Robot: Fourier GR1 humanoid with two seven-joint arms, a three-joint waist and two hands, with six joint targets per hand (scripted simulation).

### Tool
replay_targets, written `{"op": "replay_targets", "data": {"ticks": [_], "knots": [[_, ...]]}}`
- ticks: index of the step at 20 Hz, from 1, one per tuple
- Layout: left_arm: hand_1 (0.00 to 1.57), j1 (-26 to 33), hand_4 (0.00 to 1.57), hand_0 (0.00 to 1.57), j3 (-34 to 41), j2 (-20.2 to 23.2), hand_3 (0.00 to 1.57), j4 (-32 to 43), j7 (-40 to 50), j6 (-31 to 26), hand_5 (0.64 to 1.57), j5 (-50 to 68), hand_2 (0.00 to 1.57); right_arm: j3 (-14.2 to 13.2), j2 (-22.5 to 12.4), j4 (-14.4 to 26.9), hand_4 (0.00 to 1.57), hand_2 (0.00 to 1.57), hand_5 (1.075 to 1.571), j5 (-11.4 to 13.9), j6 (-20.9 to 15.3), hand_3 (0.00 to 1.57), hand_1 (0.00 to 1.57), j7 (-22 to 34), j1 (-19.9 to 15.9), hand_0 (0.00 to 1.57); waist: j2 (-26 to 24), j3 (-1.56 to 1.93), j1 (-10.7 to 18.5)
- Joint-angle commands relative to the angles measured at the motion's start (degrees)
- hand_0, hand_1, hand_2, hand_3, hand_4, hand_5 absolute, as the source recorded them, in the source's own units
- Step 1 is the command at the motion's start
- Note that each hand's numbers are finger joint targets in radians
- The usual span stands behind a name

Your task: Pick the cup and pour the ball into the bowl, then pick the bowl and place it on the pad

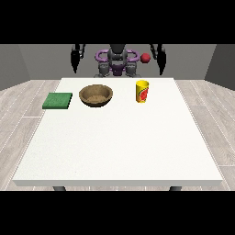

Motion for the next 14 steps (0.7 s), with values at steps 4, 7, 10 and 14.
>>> {"op": "replay_targets", "data": {"ticks": [4, 7, 10, 14], "knots": [[0.00, -0.7, 0.66, 0.00, 1.0, 2.4, 0.00, -4.9, 4.3, -0.2, 1.566, 0.6, 0.00, -0.7, -2.3, -4.8, 0.87, 0.00, 1.533, -0.4, 0.3, 0.00, 0.00, 4.5, -0.4, 0.00, -13.4, -0.20, 0.3], [0.00, 0.8, 0.66, 0.00, 0.5, -4.1, 0.00, -8.4, 14.0, 1.9, 1.566, 7.1, 0.00, -1.9, 0.5, -7.6, 0.87, 0.00, 1.533, -6.5, 0.0, 0.00, 0.00, 12.8, 3.8, 0.00, -22.5, -0.17, -2.0], [0.00, 2.3, 0.63, 0.00, -2.8, -5.4, 0.00, -13.6, 24.8, 4.5, 1.564, 6.9, 0.00, -1.2, 0.0, -10.5, 0.86, 0.00, 1.530, -5.7, -2.3, 0.00, 0.00, 21.2, 6.4, 0.00, -26.8, -0.16, -0.6], [0.00, 2.0, 0.60, 0.00, -5.1, -6.2, 0.00, -20.2, 27.8, 9.2, 1.563, 3.8, 0.00, -1.0, -1.1, -20.1, 0.82, 0.00, 1.528, -5.9, -4.4, 0.00, 0.00, 29.7, 3.4, 0.00, -23.0, -0.22, -1.6]]}}
